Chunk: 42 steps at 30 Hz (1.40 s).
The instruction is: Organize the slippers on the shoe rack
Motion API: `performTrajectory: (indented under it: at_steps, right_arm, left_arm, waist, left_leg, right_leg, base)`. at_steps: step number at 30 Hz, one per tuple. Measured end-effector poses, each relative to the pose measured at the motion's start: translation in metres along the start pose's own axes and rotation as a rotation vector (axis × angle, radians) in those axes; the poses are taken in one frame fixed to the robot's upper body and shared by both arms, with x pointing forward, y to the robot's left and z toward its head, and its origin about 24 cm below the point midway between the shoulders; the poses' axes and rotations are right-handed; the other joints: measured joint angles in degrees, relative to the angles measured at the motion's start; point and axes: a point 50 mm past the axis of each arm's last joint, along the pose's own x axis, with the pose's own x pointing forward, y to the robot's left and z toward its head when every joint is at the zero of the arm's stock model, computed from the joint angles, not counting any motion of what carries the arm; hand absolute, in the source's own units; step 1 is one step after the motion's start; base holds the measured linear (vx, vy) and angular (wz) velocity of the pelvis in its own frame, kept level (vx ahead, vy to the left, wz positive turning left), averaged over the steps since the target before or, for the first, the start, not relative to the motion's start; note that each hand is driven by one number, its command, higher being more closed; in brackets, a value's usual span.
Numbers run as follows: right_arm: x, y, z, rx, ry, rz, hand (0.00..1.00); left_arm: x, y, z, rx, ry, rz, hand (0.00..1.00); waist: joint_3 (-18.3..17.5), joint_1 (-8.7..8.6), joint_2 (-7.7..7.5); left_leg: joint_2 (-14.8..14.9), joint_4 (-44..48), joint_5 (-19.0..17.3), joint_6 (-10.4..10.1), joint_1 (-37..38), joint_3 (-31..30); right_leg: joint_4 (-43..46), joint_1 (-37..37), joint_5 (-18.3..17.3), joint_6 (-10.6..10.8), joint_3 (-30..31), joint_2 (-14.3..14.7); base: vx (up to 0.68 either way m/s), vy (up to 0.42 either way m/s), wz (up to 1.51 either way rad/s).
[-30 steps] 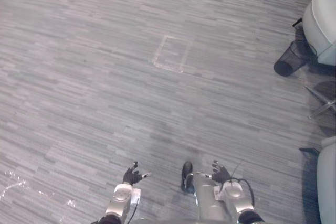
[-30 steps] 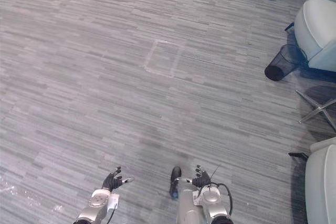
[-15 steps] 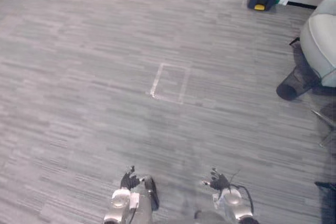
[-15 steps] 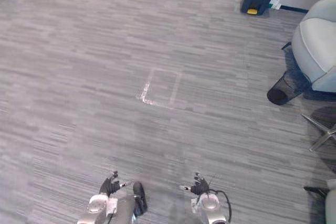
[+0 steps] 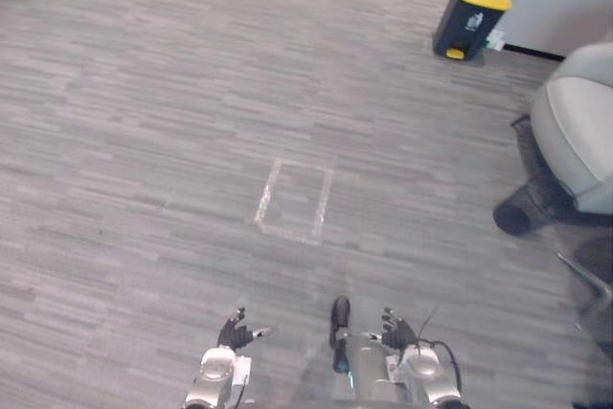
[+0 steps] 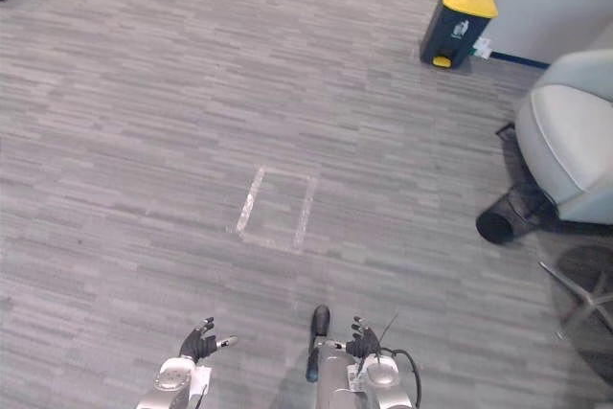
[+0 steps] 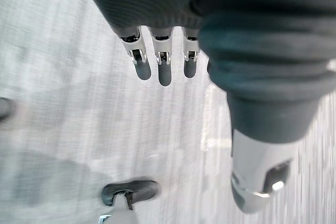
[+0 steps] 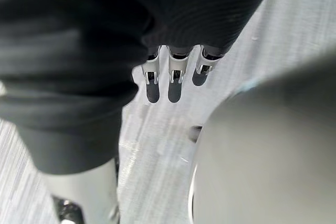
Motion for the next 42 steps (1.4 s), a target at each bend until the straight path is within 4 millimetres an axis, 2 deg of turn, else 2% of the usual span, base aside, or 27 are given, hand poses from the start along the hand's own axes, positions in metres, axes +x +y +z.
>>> performTrajectory:
  at_steps: [2, 4, 6, 8, 9, 11, 12, 13, 14, 15, 16, 19, 21, 22, 24, 26, 28, 29, 30, 31, 32, 33, 34, 36, 39, 40, 42]
  right_arm:
    - [0.000, -0.008, 0.001, 0.029, -0.003, -0.028, 0.00]
    - [-0.001, -0.005, -0.005, 0.032, 0.019, -0.023, 0.00]
    - [-0.005, -0.005, -0.015, 0.031, 0.048, -0.023, 0.00]
    - [-0.006, -0.005, -0.019, 0.035, 0.061, -0.024, 0.00]
    - [-0.006, -0.005, -0.019, 0.034, 0.061, -0.024, 0.00]
    - [-0.005, -0.003, -0.019, 0.038, 0.066, -0.021, 0.00]
    - [-0.005, -0.001, -0.017, 0.044, 0.062, -0.018, 0.00]
    - [-0.004, -0.001, -0.017, 0.048, 0.062, -0.020, 0.00]
    - [-0.005, -0.004, -0.019, 0.053, 0.069, -0.029, 0.00]
    - [-0.005, -0.004, -0.022, 0.054, 0.083, -0.029, 0.00]
    - [-0.007, 0.005, -0.025, 0.057, 0.091, -0.006, 0.00]
    - [-0.009, 0.015, -0.027, 0.067, 0.098, 0.015, 0.00]
    - [-0.010, 0.011, -0.030, 0.062, 0.104, 0.006, 0.00]
    - [-0.009, 0.008, -0.029, 0.061, 0.102, -0.002, 0.00]
    - [-0.009, 0.008, -0.029, 0.075, 0.102, -0.006, 0.00]
    - [-0.008, 0.006, -0.027, 0.083, 0.093, -0.012, 0.00]
    - [-0.008, 0.006, -0.024, 0.081, 0.080, -0.011, 0.00]
    - [-0.006, 0.006, -0.021, 0.082, 0.070, -0.011, 0.00]
    - [-0.005, 0.006, -0.018, 0.082, 0.063, -0.010, 0.00]
    - [-0.005, 0.007, -0.017, 0.083, 0.057, -0.010, 0.00]
    - [-0.005, 0.007, -0.018, 0.083, 0.063, -0.009, 0.00]
    - [-0.003, 0.001, -0.015, 0.079, 0.055, -0.023, 0.00]
    - [-0.002, 0.000, -0.011, 0.068, 0.048, -0.023, 0.00]
    - [0.000, -0.006, -0.008, 0.075, 0.039, -0.036, 0.00]
    - [-0.001, -0.007, -0.010, 0.077, 0.045, -0.039, 0.00]
    - [-0.002, -0.008, -0.013, 0.082, 0.050, -0.044, 0.00]
    - [-0.005, -0.007, -0.020, 0.076, 0.073, -0.042, 0.00]
  left_arm:
    - [0.001, -0.007, 0.002, -0.006, -0.001, -0.015, 0.00]
    - [0.001, -0.008, 0.003, -0.017, -0.001, -0.013, 0.00]
    - [0.000, -0.007, 0.002, -0.023, -0.006, -0.012, 0.00]
    - [-0.001, -0.006, 0.000, -0.029, -0.001, -0.006, 0.00]
    - [-0.002, -0.005, -0.001, -0.032, -0.001, -0.005, 0.00]
    - [-0.003, -0.003, -0.004, -0.046, 0.006, 0.007, 0.00]
    - [-0.003, 0.001, -0.003, -0.051, 0.001, 0.018, 0.00]
    - [-0.002, 0.002, -0.001, -0.047, -0.003, 0.019, 0.00]
    - [-0.002, 0.001, 0.000, -0.047, -0.009, 0.016, 0.00]
    - [-0.002, 0.002, -0.001, -0.043, -0.005, 0.020, 0.00]
    - [-0.001, 0.007, -0.001, -0.035, -0.006, 0.034, 0.00]
    - [0.000, 0.017, 0.002, -0.012, -0.008, 0.049, 0.00]
    - [-0.001, 0.015, -0.002, -0.012, 0.004, 0.044, 0.00]
    - [-0.002, 0.013, -0.007, -0.006, 0.017, 0.036, 0.00]
    - [-0.004, 0.013, -0.012, 0.028, 0.038, 0.023, 0.00]
    - [-0.006, 0.015, -0.022, 0.037, 0.082, 0.027, 0.00]
    - [-0.006, 0.015, -0.020, 0.051, 0.072, 0.021, 0.00]
    - [-0.004, 0.014, -0.017, 0.053, 0.064, 0.019, 0.00]
    - [-0.004, 0.014, -0.015, 0.054, 0.059, 0.018, 0.00]
    - [-0.003, 0.013, -0.014, 0.059, 0.056, 0.015, 0.00]
    - [-0.003, 0.013, -0.014, 0.064, 0.056, 0.015, 0.00]
    - [-0.002, 0.007, -0.013, 0.059, 0.058, 0.002, 0.00]
    - [-0.002, 0.002, -0.012, 0.058, 0.054, -0.014, 0.00]
    - [0.002, -0.001, -0.002, 0.069, 0.031, -0.023, 0.00]
    - [0.002, -0.004, 0.000, 0.070, 0.026, -0.036, 0.00]
    - [0.002, -0.006, -0.001, 0.063, 0.028, -0.046, 0.00]
    - [-0.001, -0.009, -0.009, 0.036, 0.048, -0.051, 0.00]
  waist:
    - [-0.2, -0.75, 1.86]
    - [0.2, -1.04, 2.09]
    - [0.4, -0.38, 2.00]
    - [0.7, 0.21, 1.36]
    - [0.8, 0.35, 1.16]
    - [0.9, 1.34, 0.97]
    - [1.3, 1.67, 0.32]
    - [1.6, 1.69, -0.16]
    - [1.7, 1.77, -0.25]
    - [1.3, 2.21, -0.54]
    - [0.2, 1.45, -2.27]
    - [-0.2, 2.00, -3.45]
    - [-0.6, 1.95, -2.76]
    - [-0.9, 2.09, -2.27]
    - [-1.1, 1.62, -3.22]
    - [-1.1, 1.08, -3.52]
    - [-1.0, 0.58, -3.18]
    - [-1.0, 0.33, -2.92]
    - [-1.0, 0.12, -2.78]
    - [-1.0, -0.01, -2.82]
    - [-1.2, -0.05, -3.42]
    - [-0.7, -0.27, -1.55]
    - [-0.7, -0.17, -0.13]
    - [0.3, -0.47, 0.81]
    - [0.3, -1.49, 0.88]
    - [0.4, -1.91, 1.05]
    - [0.2, -1.49, 1.37]
  left_leg:
    - [3.4, 13.2, 2.0, -2.1, -5.5, -4.7]
    - [7.3, 29.5, 8.9, -4.0, -11.0, -6.1]
    - [12.4, 46.5, 6.8, -2.5, -16.6, -1.6]
    - [14.9, 51.4, 3.8, 1.0, -20.7, 4.6]
    - [14.4, 49.8, 2.0, 1.6, -23.6, 6.8]
    - [11.4, 40.5, 0.3, 0.6, -27.6, 6.7]
    - [8.0, 30.4, 0.6, 0.5, -29.4, 5.5]
    - [5.1, 21.5, 2.1, 0.2, -30.2, 3.8]
    - [2.3, 12.4, 9.4, 0.7, -29.9, 1.0]
    - [0.5, 10.6, 11.7, 2.1, -28.3, 0.9]
    - [-1.3, 9.8, 11.0, 2.6, -27.8, 2.2]
    - [-0.9, 18.6, 5.1, 4.7, -30.1, 2.0]
    - [-1.2, 19.1, 1.8, 4.9, -27.7, 2.5]
    - [-1.2, 17.2, -0.2, 4.6, -25.3, 3.1]
    - [-3.5, 14.4, -1.5, 5.3, -20.8, 4.4]
    - [-4.3, 10.1, -2.7, 5.2, -13.0, 5.3]
    - [-4.1, 7.1, -2.5, 4.8, -9.4, 5.5]
    - [-3.6, 5.4, -2.2, 4.4, -7.6, 6.2]
    - [-3.2, 4.5, -2.2, 4.3, -6.6, 6.5]
    - [-3.2, 3.3, -2.0, 3.5, -5.1, 6.7]
    - [-3.9, 2.2, -2.0, 2.2, -3.8, 6.9]
    - [-2.6, 0.8, -2.5, -0.1, -1.7, 6.8]
    - [-1.9, 0.0, -1.5, -0.9, -1.7, 7.3]
    - [-2.3, -1.6, 2.0, -1.9, -0.3, 7.9]
    - [0.6, 9.9, 2.7, -2.7, -1.6, 5.8]
    - [3.5, 21.8, 5.1, -5.3, -4.9, 3.9]
    - [7.9, 39.6, 11.4, -6.2, -11.3, 1.6]
  right_leg:
    - [2.6, 1.5, -4.3, -0.4, -2.8, 0.1]
    - [0.5, 7.7, -6.4, -1.4, -4.1, 1.1]
    - [-3.6, 15.2, -8.3, -2.4, -4.4, 2.6]
    - [-7.3, 20.5, -9.0, -1.9, -3.9, 3.0]
    - [-8.8, 22.7, -9.3, -1.4, -2.9, 2.8]
    - [-9.7, 24.8, -9.2, -0.6, -1.7, 1.9]
    - [-10.0, 26.0, -9.9, 0.8, -0.8, 0.3]
    - [-10.0, 27.1, -10.7, 2.2, -0.3, -1.2]
    - [-10.4, 28.4, -11.9, 4.3, 0.8, -2.4]
    - [-11.2, 29.3, -11.9, 5.6, 2.0, -3.2]
    - [-13.4, 30.1, -10.9, 5.7, 2.0, -4.5]
    - [-13.1, 30.9, -8.9, 6.4, 2.0, -5.3]
    - [-5.3, 28.8, -8.9, 7.0, 2.8, -6.1]
    - [5.9, 24.0, -9.4, 7.6, 4.2, -7.2]
    - [25.2, 15.3, -7.7, 8.8, 5.6, -10.9]
    - [36.6, 9.2, -13.8, 5.3, 2.3, -10.6]
    - [33.9, 6.8, -16.8, 2.7, -1.6, -8.5]
    - [27.7, 4.3, -17.4, 1.3, -4.3, -6.3]
    - [20.8, 2.8, -16.8, 0.6, -6.3, -4.6]
    - [10.8, 2.1, -13.1, -0.1, -7.9, -2.8]
    - [1.9, 3.0, -7.1, -0.8, -8.4, -1.6]
    - [-1.3, 5.0, 0.3, -5.9, -8.9, 0.8]
    - [-2.1, 5.0, -0.3, -6.2, -8.7, 2.1]
    - [1.7, 3.9, -4.3, -6.1, -7.6, 2.4]
    - [3.7, 7.0, -9.0, -5.7, -7.3, 3.0]
    - [1.7, 10.6, -9.9, -5.3, -6.9, 4.2]
    - [-2.2, 15.6, -10.3, -5.8, -4.6, 6.1]
  base:
    - [0.48, -0.200, 0.29]
    - [0.62, -0.204, 0.36]
    - [0.47, -0.091, 0.09]
    - [0.40, -0.024, -0.05]
    - [0.42, 0.030, -0.18]
    - [0.42, 0.128, -0.43]
    - [0.35, 0.215, -0.45]
    - [0.43, 0.312, -0.45]
    - [0.30, 0.247, -0.45]
    - [0.48, 0.314, -0.20]
    - [0.38, 0.221, -0.10]
    - [0.40, 0.212, -0.12]
    - [0.40, 0.273, -0.21]
    - [0.28, 0.220, -0.28]
    - [0.35, 0.198, -0.15]
    - [0.42, 0.112, -0.14]
    - [0.40, 0.000, 0.03]
    - [0.40, -0.041, 0.05]
    - [0.41, -0.073, 0.09]
    - [0.37, -0.081, 0.13]
    - [0.60, -0.118, 0.09]
    - [0.50, -0.077, -0.11]
    - [0.55, -0.070, -0.26]
    - [0.40, -0.054, -0.27]
    - [0.37, -0.095, -0.11]
    - [0.38, -0.098, -0.10]
    - [0.38, -0.025, -0.54]
